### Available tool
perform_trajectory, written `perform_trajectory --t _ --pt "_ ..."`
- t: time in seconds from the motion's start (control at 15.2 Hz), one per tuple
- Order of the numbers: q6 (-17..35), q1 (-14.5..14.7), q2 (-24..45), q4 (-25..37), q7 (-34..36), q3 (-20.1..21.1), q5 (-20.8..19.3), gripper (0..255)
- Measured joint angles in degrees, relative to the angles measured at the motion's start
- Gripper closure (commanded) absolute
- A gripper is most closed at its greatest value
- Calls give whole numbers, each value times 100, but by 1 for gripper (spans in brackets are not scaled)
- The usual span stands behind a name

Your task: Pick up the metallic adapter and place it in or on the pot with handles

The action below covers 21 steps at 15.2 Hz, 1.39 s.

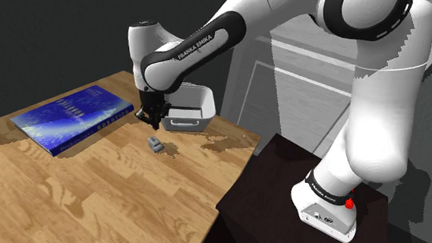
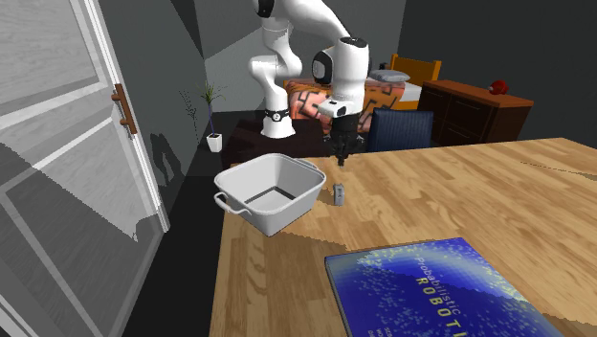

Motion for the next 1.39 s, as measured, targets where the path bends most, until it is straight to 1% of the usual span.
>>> perform_trajectory --t 0.07,0.2,0.33,0.59,0.79,0.92,1.06,1.12,1.19,1.25,1.39 --pt "0 0 -2 1 0 0 0 0" --pt "60 -2 50 -10 -3 -12 -17 0" --pt "329 22 256 -86 38 -54 -87 0" --pt "805 128 718 -46 162 -140 -244 0" --pt "906 171 777 -13 229 -175 -305 0" --pt "852 187 804 33 218 -181 -338 0" --pt "1166 184 700 -174 259 -199 -362 0" --pt "1214 202 783 -81 260 -212 -375 0" --pt "1394 206 907 -133 250 -204 -380 0" --pt "1400 193 1117 -14 217 -236 -383 0" --pt "1381 217 1228 29 230 -250 -396 0"
